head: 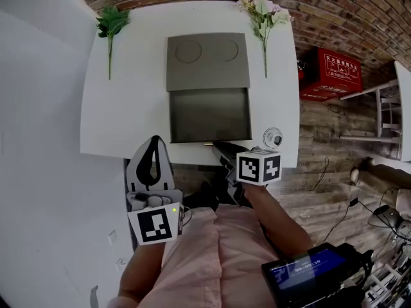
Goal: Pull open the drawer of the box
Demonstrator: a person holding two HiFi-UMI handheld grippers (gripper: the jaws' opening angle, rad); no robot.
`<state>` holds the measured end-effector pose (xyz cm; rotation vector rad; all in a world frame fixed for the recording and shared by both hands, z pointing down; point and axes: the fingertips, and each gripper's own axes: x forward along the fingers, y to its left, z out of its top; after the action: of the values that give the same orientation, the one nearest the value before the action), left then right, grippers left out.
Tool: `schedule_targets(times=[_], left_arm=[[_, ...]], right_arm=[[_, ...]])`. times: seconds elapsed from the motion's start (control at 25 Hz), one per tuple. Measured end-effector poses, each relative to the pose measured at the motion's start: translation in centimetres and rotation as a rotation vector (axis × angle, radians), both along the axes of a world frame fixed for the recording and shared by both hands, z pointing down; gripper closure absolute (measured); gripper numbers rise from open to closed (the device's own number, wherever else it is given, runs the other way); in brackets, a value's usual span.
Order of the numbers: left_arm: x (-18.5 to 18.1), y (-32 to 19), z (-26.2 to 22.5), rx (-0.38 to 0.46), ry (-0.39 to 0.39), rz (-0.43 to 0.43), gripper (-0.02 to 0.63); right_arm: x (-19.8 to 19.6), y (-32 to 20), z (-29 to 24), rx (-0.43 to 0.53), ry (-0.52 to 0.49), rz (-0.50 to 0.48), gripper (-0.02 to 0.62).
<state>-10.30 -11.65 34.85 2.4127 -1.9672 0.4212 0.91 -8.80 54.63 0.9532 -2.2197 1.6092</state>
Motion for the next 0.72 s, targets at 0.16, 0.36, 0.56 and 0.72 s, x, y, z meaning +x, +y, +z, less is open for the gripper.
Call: schedule_targets(times=[0.16,0.36,0.56,0.72], left_arm=[[-0.4,0.9,-0.2,0.007,-0.004,-0.002,0.597],[-0.5,2.4,-0.5,0.01,-0.001,0.006,0.597],[-0.4,3.0,-1.1,0.024,0.014,0.025,0.597],[-0.8,3.5,-1.3,0.043,-0.007,0.03,0.597]], right_arm=[[0.1,0.8,0.3,0.0,0.007,0.008,0.545],[-0.2,1.9,0.4,0.006,0.006,0.02,0.545],[-0.5,2.4,0.4,0.013,0.009,0.029,0.545],[-0.4,2.7,0.3,0.019,0.007,0.032,0.545]])
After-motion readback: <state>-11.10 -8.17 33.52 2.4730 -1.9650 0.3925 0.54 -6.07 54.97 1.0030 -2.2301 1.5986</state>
